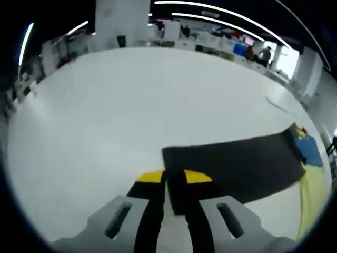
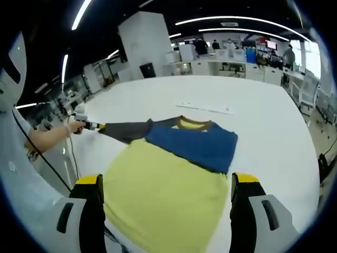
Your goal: Fold the garment on the visible template until the final outline fits inside the template.
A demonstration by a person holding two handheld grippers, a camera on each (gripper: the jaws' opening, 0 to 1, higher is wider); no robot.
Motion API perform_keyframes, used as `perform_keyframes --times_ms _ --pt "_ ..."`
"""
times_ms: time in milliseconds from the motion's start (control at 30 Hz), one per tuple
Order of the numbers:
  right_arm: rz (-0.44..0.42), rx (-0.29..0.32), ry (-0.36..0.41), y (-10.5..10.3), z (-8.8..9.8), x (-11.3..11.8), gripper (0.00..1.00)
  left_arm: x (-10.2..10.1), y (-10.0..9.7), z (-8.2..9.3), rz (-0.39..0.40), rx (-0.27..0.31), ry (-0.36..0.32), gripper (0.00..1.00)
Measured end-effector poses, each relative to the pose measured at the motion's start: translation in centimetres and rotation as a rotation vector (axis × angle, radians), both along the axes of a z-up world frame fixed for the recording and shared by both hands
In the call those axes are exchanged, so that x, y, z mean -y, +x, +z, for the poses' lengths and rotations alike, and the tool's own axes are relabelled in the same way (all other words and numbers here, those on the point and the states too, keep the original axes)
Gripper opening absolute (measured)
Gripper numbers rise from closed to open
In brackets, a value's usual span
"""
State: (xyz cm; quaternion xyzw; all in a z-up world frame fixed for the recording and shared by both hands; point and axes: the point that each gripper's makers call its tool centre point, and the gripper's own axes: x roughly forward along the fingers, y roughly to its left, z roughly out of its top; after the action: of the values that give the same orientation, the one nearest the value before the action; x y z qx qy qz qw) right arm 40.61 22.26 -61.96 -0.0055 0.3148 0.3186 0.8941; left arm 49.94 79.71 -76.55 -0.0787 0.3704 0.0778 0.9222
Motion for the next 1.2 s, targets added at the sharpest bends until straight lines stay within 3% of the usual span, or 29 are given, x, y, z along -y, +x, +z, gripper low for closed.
perform_keyframes --times_ms 533,800,1033,1200 --pt "-0.006 0.011 0.0 0.0 0.1 0.4 1.0 0.3 0.1 -0.1 0.011 0.017 -0.023 0.0" --pt "-0.023 0.01 -0.001 -0.2 -0.1 0.8 1.0 0.1 0.0 0.0 0.038 0.023 -0.036 0.0" --pt "-0.04 0.011 -0.001 -0.4 -0.2 1.3 1.0 0.1 0.1 0.1 0.025 0.012 0.004 0.0" --pt "-0.054 0.019 0.006 -0.4 -0.1 1.5 1.0 0.4 0.1 0.8 0.039 0.016 -0.019 0.0"
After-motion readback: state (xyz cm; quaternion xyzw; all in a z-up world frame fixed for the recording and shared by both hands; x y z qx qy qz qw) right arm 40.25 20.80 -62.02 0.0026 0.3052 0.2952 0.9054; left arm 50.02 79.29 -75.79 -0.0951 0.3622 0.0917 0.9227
